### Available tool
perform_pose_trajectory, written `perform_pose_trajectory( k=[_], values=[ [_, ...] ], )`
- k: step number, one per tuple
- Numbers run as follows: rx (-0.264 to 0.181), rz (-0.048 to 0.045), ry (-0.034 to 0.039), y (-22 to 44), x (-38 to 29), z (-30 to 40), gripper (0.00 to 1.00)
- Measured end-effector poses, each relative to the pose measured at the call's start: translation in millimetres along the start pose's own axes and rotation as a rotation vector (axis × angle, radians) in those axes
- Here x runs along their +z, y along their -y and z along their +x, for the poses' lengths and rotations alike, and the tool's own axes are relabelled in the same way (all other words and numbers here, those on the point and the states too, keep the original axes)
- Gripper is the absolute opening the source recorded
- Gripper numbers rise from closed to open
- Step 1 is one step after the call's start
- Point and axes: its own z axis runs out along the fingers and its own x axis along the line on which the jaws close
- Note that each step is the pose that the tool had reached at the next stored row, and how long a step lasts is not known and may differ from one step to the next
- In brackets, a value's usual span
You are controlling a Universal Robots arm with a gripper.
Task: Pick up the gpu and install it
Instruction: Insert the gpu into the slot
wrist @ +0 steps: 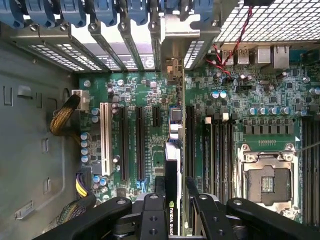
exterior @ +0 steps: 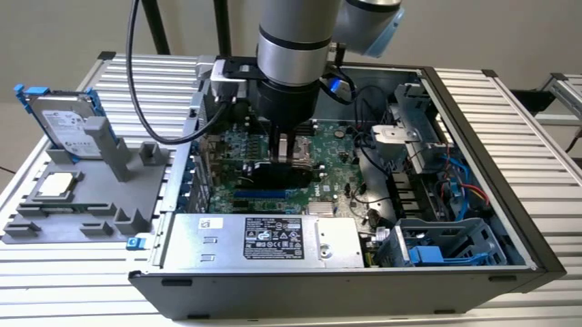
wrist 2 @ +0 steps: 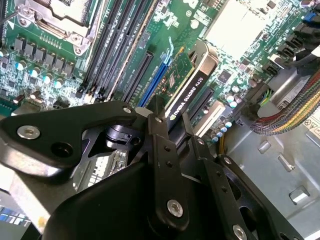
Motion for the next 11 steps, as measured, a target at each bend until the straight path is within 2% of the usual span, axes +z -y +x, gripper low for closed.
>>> perform_pose_trajectory(
  k=[11],
  values=[
    [-0.001, 0.0000, 0.0000, -4.3, 5.9, 2.3, 0.00]
  ],
)
